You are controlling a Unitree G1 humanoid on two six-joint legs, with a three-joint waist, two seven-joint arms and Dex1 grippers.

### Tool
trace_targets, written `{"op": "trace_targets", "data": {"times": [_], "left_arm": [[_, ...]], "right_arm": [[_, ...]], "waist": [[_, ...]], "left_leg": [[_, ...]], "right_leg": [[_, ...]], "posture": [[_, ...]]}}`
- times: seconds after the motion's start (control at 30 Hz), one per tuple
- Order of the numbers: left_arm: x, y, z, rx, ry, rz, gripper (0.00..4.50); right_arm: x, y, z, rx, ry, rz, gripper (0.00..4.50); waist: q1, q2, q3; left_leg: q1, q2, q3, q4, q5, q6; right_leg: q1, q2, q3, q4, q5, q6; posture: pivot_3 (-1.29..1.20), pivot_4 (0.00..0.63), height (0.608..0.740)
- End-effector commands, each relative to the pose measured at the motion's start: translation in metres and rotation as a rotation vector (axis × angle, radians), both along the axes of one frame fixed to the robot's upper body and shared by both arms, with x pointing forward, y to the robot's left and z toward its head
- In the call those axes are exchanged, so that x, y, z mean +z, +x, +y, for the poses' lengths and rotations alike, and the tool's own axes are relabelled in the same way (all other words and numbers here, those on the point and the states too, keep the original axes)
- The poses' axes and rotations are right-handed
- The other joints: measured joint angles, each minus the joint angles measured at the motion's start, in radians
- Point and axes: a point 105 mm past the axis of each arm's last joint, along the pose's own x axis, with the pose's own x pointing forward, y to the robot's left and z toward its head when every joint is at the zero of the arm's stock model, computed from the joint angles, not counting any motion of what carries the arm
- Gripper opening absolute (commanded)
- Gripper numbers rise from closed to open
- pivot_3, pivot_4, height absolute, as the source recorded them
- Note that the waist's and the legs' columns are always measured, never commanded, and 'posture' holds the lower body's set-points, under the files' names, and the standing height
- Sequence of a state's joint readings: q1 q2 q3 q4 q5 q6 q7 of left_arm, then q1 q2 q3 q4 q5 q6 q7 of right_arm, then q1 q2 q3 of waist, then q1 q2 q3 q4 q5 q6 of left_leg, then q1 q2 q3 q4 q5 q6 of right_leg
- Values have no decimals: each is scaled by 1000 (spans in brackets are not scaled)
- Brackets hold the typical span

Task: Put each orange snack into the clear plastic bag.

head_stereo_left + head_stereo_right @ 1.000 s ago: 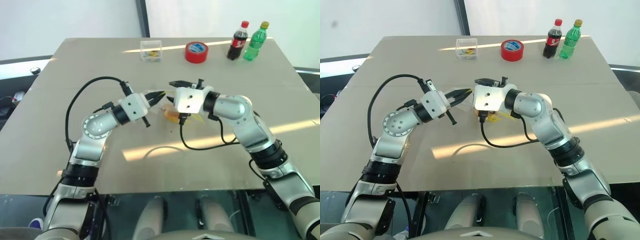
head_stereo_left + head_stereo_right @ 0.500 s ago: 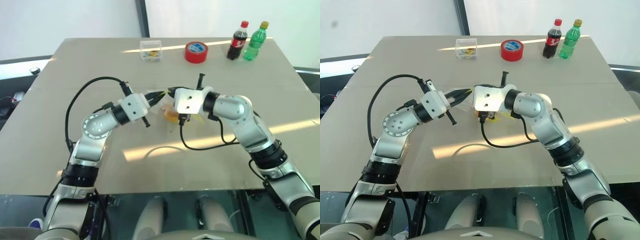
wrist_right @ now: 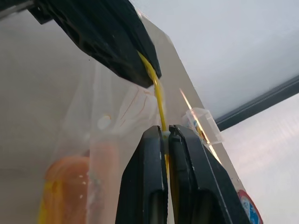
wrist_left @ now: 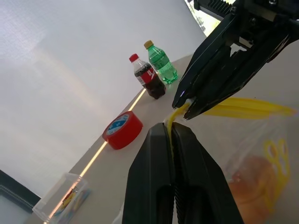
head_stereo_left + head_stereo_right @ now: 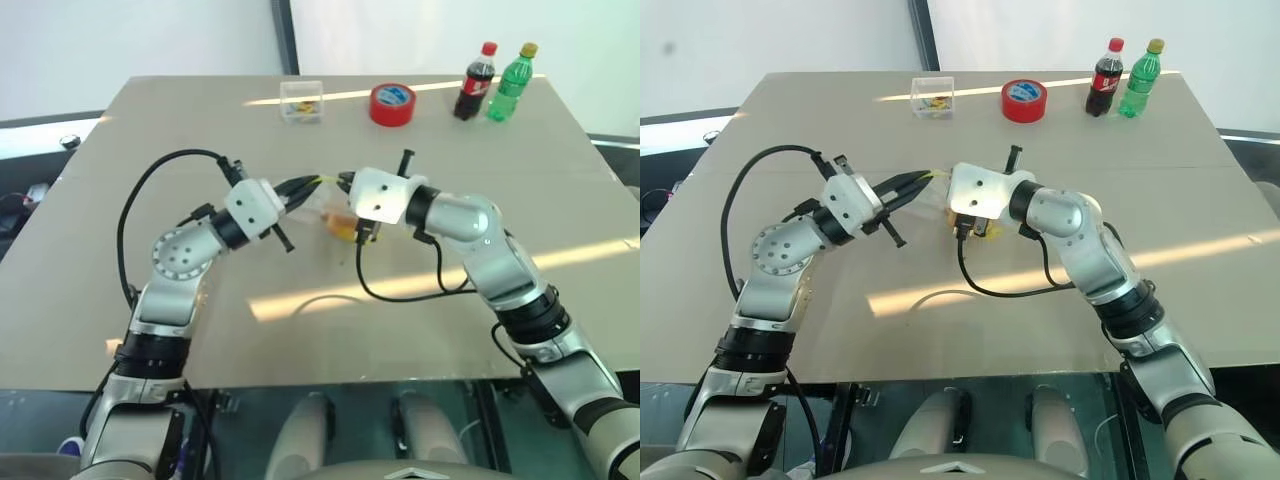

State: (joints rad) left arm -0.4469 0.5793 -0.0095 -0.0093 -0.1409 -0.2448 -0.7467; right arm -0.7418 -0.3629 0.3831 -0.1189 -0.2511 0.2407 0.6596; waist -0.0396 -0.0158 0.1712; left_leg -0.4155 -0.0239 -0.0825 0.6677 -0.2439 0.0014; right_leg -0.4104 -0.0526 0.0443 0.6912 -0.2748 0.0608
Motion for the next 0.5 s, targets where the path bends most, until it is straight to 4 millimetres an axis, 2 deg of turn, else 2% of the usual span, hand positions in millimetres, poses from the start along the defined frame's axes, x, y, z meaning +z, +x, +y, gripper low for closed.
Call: {"op": "trace_targets", "data": {"times": [0.03, 0.2, 0.5], "left_arm": [[26, -6, 16, 48, -43, -99, 0], [22, -4, 18, 61, -40, -84, 0], [23, -1, 27, 90, -61, -77, 0]], "right_arm": [[-8, 21, -42, -183, 4, 47, 61], [-12, 23, -54, -221, -9, 52, 61], [-18, 30, -95, -341, -43, 56, 61]], "waist": [[0, 0, 0], [-1, 0, 0], [0, 0, 0]], "left_leg": [[0, 0, 0, 0, 0, 0], [0, 0, 0, 0, 0, 0], [0, 0, 0, 0, 0, 0]], "right_leg": [[0, 0, 0, 0, 0, 0], [0, 0, 0, 0, 0, 0], [0, 0, 0, 0, 0, 0]], "posture": [[0, 150, 740], [0, 150, 740], [0, 150, 740]]}}
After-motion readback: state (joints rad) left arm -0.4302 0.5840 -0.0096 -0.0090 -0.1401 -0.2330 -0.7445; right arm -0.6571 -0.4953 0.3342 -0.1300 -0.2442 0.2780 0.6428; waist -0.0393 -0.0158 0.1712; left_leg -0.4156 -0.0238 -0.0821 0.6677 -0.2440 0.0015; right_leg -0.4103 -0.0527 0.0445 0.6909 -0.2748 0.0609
